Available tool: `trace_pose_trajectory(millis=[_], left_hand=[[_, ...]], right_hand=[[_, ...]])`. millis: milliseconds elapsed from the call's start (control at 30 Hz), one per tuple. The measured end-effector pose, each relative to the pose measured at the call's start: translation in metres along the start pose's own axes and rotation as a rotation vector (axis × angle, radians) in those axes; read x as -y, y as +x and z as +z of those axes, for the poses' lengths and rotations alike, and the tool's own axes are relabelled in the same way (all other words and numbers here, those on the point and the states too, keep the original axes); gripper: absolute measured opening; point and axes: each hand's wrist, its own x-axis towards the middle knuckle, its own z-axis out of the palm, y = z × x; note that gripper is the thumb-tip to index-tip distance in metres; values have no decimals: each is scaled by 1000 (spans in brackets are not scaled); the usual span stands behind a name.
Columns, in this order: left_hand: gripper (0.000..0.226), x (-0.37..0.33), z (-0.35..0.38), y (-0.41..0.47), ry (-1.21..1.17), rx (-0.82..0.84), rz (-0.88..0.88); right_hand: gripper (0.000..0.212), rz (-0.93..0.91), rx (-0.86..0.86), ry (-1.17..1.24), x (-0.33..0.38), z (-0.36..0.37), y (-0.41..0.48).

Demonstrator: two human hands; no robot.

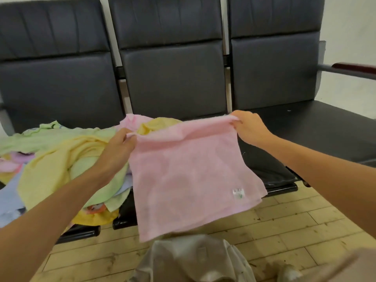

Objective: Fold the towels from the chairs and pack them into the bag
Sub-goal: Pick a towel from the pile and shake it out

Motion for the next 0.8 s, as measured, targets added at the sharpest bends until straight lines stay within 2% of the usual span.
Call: trace_pose_trajectory(millis=[100, 167, 233, 333, 500, 600, 700, 800], left_hand=[[15, 24, 12, -36, 28, 215, -114], [14, 43, 15, -54, 187, 347, -136], [16, 55, 17, -66, 375, 410, -108], [22, 63, 19, -73, 471, 439, -18], [14, 86, 22, -63, 593, 466, 152], [12, 85, 29, -52, 576, 439, 162], [18, 76, 32, -47, 462, 316, 69], [16, 63, 28, -54, 317, 230, 72]], right_hand=[[23, -86, 326, -90, -18, 12, -37], [22, -127, 494, -159, -31, 20, -56], [23, -123, 570, -147, -38, 27, -67], [25, -117, 600, -138, -41, 33, -68], [28, -82, 643, -146, -49, 47, -61], [31, -53, 664, -157, -47, 57, -58], [36, -38, 562, -135, -45, 57, -52], [38, -56, 388, -30, -45, 37, -56]])
